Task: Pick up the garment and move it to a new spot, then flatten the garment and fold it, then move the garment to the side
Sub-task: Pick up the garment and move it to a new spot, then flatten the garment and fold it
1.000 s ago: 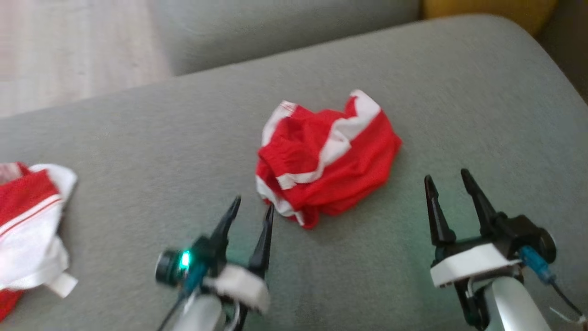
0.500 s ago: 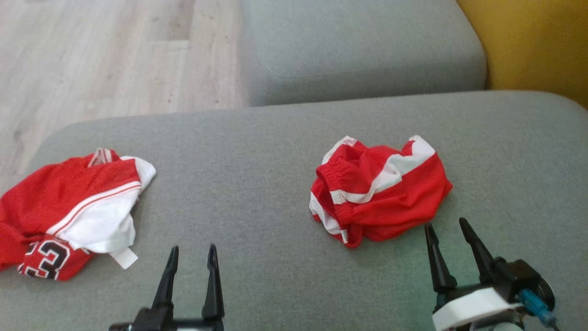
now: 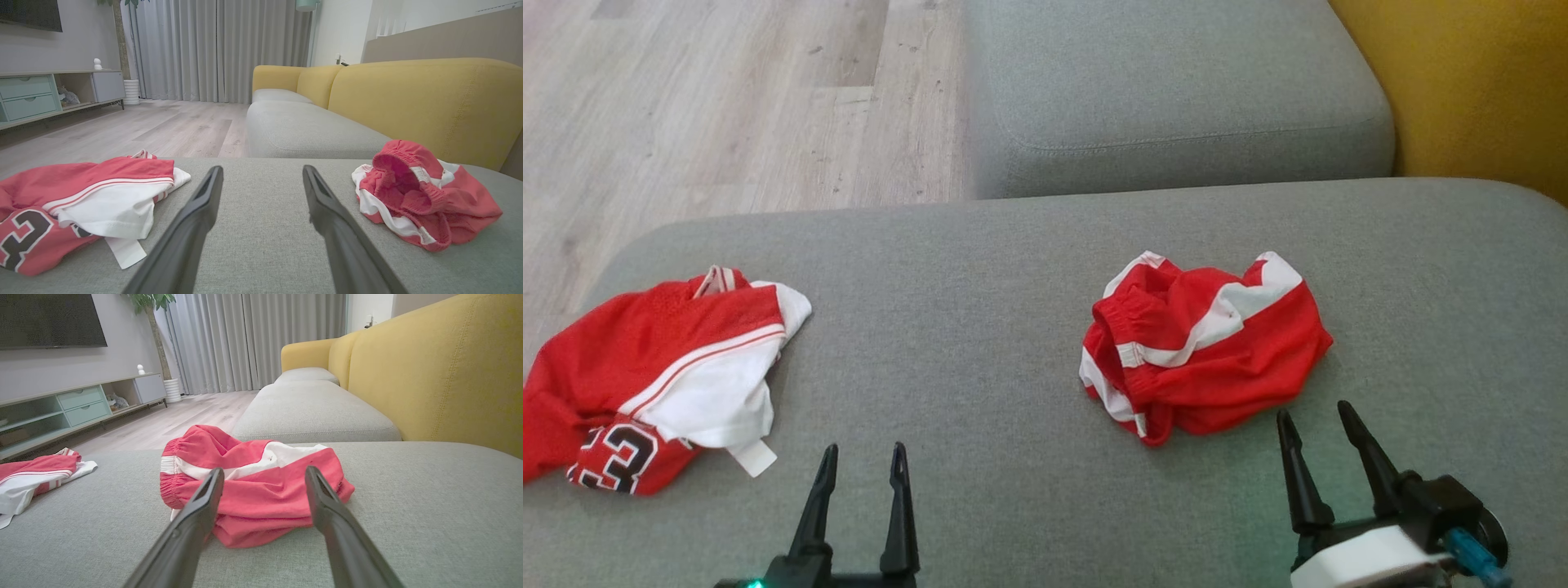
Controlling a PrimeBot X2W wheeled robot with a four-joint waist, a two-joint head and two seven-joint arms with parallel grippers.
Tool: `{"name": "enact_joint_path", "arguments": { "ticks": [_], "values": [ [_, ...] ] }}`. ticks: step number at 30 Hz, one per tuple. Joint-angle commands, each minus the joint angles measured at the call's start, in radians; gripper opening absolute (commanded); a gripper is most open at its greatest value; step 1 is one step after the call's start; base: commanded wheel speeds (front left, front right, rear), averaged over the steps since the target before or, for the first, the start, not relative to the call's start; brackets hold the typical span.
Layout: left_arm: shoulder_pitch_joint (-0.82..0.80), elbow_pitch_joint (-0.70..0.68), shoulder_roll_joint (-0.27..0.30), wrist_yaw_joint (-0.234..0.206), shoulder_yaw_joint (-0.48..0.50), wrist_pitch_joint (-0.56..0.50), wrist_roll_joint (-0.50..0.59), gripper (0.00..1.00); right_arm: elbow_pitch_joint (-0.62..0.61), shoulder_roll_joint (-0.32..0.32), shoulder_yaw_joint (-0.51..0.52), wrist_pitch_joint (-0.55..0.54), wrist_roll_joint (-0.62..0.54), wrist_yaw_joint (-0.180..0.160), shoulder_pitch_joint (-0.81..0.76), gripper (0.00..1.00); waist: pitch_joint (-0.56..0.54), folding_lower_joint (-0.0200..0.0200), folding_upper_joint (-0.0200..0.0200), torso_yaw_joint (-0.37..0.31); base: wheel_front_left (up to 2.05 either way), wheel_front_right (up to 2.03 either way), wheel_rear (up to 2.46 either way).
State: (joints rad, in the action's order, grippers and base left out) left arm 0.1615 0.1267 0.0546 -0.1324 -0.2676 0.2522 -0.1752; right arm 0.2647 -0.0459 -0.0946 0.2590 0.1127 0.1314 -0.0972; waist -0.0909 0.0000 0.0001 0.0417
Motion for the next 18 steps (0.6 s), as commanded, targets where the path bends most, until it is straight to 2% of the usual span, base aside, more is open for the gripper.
{"name": "enact_joint_path", "arguments": {
  "ticks": [1,18],
  "values": [
    [-0.036,-0.026,-0.004,-0.004,0.023,0.009,0.010,1.00,-0.033,-0.004,-0.032,0.003,-0.009,-0.001,0.030,1.00,0.000,0.0000,-0.0001,0.001,0.00,0.00,0.00],
    [-0.035,-0.012,-0.004,0.004,0.003,0.009,0.015,1.00,-0.018,-0.004,-0.044,0.003,-0.022,-0.001,0.030,1.00,-0.006,0.0000,-0.0001,-0.005,0.00,0.00,0.00]
  ]
}}
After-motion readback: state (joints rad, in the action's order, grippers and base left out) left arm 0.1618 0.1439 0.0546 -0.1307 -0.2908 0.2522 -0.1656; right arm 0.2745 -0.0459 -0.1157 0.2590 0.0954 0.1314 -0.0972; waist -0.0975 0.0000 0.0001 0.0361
